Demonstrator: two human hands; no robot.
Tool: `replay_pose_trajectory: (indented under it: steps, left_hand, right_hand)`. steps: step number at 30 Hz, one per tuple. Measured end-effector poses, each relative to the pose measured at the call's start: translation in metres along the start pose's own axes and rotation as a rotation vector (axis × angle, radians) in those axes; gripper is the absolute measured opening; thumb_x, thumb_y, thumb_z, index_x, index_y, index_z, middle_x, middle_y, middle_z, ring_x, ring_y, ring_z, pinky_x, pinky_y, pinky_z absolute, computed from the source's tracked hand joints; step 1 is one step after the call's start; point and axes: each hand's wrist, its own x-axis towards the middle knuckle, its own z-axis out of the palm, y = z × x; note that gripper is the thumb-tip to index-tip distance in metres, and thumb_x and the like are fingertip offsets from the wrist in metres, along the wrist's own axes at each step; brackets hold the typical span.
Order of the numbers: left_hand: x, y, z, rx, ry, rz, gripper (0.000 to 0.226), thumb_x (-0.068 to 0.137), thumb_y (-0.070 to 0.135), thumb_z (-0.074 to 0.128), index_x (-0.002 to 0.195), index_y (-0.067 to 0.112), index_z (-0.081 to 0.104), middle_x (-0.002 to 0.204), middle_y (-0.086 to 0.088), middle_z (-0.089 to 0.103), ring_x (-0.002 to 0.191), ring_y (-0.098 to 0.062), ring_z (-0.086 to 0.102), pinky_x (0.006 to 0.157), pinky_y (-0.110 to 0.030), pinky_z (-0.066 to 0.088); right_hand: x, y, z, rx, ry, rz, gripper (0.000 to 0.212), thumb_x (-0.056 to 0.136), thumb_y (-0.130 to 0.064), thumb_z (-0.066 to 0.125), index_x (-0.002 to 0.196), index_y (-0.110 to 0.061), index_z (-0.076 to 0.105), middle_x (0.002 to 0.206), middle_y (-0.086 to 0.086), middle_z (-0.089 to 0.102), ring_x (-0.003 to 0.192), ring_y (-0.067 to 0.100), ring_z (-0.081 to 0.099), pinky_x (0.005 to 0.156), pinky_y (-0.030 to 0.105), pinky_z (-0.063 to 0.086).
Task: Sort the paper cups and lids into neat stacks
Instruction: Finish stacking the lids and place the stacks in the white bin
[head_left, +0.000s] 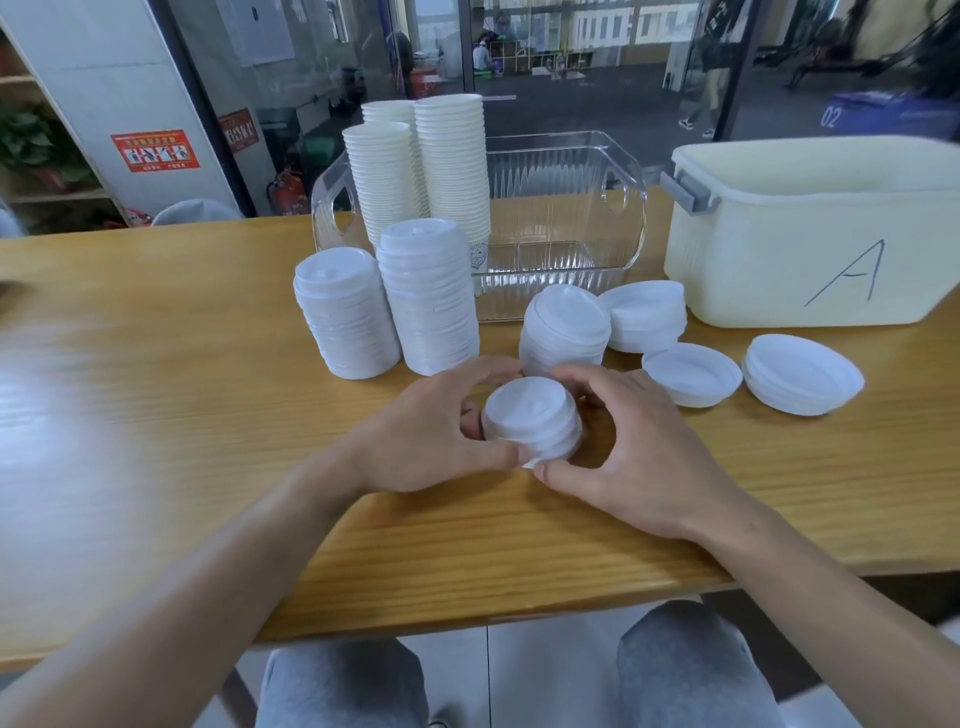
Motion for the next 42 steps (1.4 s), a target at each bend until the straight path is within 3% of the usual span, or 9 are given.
replay_pose_trajectory:
  steps: [3, 7, 12, 19, 22, 24, 30, 38, 42]
  left_hand:
    - [0.002, -0.007, 0.006, -0.075, 0.100, 0.019, 0.079, 0.070, 0.052, 0.091, 0.138, 0.040, 0.054, 0.116, 0.019, 0.065, 0.088, -0.017, 0.061, 0.088, -0.039, 0.055]
    - [0.002, -0.007, 0.015, -0.062, 0.228, 0.067, 0.066, 0.064, 0.052, 0.094, 0.122, 0.043, 0.062, 0.106, 0.033, 0.059, 0.089, -0.010, 0.058, 0.078, -0.017, 0.050]
    - [0.003, -0.013, 0.016, 0.003, 0.268, 0.095, 0.070, 0.061, 0.059, 0.093, 0.123, 0.045, 0.061, 0.111, 0.026, 0.058, 0.094, -0.001, 0.053, 0.077, -0.013, 0.041]
    - [0.002, -0.014, 0.020, 0.029, 0.208, 0.143, 0.071, 0.065, 0.056, 0.092, 0.127, 0.043, 0.060, 0.117, 0.020, 0.060, 0.100, -0.002, 0.056, 0.083, -0.014, 0.042]
    - [0.002, -0.017, 0.018, 0.020, 0.168, 0.160, 0.071, 0.070, 0.049, 0.092, 0.132, 0.042, 0.059, 0.118, 0.023, 0.062, 0.109, 0.000, 0.055, 0.090, -0.011, 0.041]
    - [0.001, -0.018, 0.017, 0.007, 0.154, 0.160, 0.070, 0.072, 0.046, 0.091, 0.134, 0.040, 0.059, 0.117, 0.026, 0.060, 0.112, 0.006, 0.053, 0.093, -0.008, 0.039]
    - [0.001, -0.020, 0.022, 0.130, 0.198, 0.159, 0.079, 0.070, 0.070, 0.082, 0.139, 0.040, 0.056, 0.129, 0.024, 0.053, 0.124, -0.002, 0.052, 0.108, -0.035, 0.046]
    - [0.001, -0.019, 0.014, 0.042, 0.063, 0.112, 0.083, 0.078, 0.053, 0.084, 0.151, 0.037, 0.047, 0.141, 0.027, 0.057, 0.131, 0.011, 0.048, 0.114, -0.019, 0.038]
    - [0.003, -0.014, 0.013, -0.105, 0.133, 0.139, 0.065, 0.085, 0.036, 0.085, 0.142, 0.035, 0.055, 0.132, 0.024, 0.063, 0.128, 0.008, 0.054, 0.111, -0.019, 0.043]
  right_hand:
    - [0.001, 0.001, 0.002, 0.014, 0.017, 0.005, 0.085, 0.063, -0.080, 0.071, 0.137, -0.045, 0.047, 0.119, -0.028, 0.054, 0.118, 0.004, 0.046, 0.105, 0.033, 0.041]
    - [0.001, 0.002, 0.002, 0.013, 0.024, 0.018, 0.091, 0.060, -0.084, 0.073, 0.138, -0.046, 0.045, 0.117, -0.028, 0.054, 0.116, 0.004, 0.046, 0.105, 0.033, 0.042]
    - [0.002, 0.003, 0.000, 0.061, 0.002, 0.017, 0.094, 0.058, -0.080, 0.077, 0.140, -0.046, 0.046, 0.122, -0.029, 0.055, 0.120, 0.003, 0.047, 0.107, 0.036, 0.043]
    - [0.000, 0.006, -0.004, 0.268, -0.021, 0.033, 0.069, 0.072, -0.053, 0.065, 0.139, -0.043, 0.055, 0.132, -0.028, 0.059, 0.129, -0.004, 0.050, 0.112, 0.030, 0.043]
    - [0.001, 0.006, -0.003, 0.276, -0.011, 0.061, 0.047, 0.093, -0.047, 0.064, 0.139, -0.044, 0.058, 0.135, -0.026, 0.058, 0.128, -0.008, 0.048, 0.103, 0.019, 0.044]
    - [0.001, 0.005, -0.003, 0.220, -0.016, 0.063, 0.048, 0.094, -0.052, 0.062, 0.141, -0.044, 0.056, 0.136, -0.028, 0.056, 0.130, -0.009, 0.045, 0.098, 0.012, 0.040]
    - [0.001, 0.001, -0.001, 0.118, -0.009, 0.026, 0.058, 0.086, -0.068, 0.063, 0.137, -0.041, 0.061, 0.129, -0.028, 0.060, 0.126, -0.004, 0.047, 0.110, 0.029, 0.040]
    - [-0.003, -0.004, 0.000, 0.110, 0.106, 0.072, 0.055, 0.079, -0.071, 0.070, 0.121, -0.036, 0.061, 0.114, -0.027, 0.059, 0.114, -0.003, 0.054, 0.096, 0.018, 0.044]
    - [-0.004, -0.003, -0.004, 0.299, 0.296, 0.044, 0.025, 0.090, -0.047, 0.072, 0.110, -0.032, 0.066, 0.110, -0.017, 0.068, 0.112, 0.002, 0.060, 0.093, 0.012, 0.043]
